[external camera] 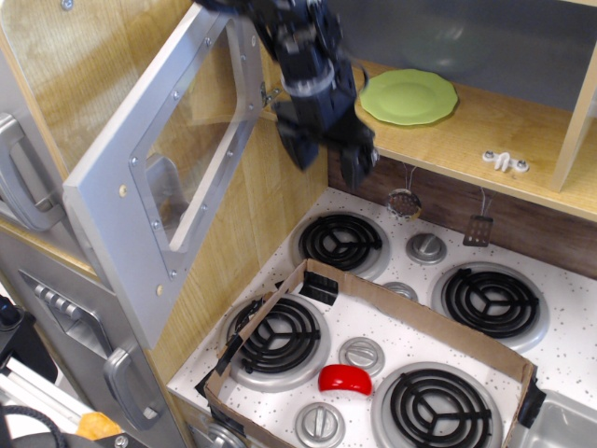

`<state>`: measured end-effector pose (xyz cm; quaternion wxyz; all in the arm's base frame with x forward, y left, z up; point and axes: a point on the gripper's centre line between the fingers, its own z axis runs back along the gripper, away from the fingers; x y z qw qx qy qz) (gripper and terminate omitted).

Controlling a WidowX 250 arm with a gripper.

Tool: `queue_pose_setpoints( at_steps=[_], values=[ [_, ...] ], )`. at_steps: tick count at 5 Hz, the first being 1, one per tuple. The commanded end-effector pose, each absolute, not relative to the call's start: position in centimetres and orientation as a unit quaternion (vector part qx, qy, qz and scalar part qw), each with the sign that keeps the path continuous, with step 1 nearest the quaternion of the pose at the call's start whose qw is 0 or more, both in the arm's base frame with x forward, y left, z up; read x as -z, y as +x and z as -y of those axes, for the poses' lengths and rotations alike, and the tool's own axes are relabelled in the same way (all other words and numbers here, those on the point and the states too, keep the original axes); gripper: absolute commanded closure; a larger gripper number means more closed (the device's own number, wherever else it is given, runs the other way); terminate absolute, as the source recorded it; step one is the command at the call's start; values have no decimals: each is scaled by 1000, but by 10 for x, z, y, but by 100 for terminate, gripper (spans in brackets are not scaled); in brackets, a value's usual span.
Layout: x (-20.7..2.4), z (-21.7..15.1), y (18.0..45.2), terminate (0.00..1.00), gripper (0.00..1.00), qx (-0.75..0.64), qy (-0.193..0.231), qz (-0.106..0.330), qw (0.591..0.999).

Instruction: Close microwave

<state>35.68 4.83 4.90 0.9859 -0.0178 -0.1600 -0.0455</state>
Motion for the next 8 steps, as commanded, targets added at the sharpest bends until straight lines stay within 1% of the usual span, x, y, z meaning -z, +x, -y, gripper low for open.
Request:
queue_pose_setpoints(
  at_steps=[1, 2, 3, 4, 5, 6, 7, 8],
  values=[
    [-123, -66, 328, 0, 0, 106, 14, 194, 975],
    [-152, -78, 309, 0, 0, 150, 53, 195, 968],
    [-192, -96, 295, 0, 0, 195, 81, 158, 965],
    [-217, -98, 288, 0, 0, 218, 106, 138, 960],
    [-236, -98, 283, 0, 0, 261, 139, 109, 949],
    [-232, -105, 272, 0, 0, 279, 153, 81, 944],
    [-219, -114, 257, 0, 0, 299, 166, 47, 938],
    [-208, -122, 248, 0, 0, 305, 192, 23, 933]
  ],
)
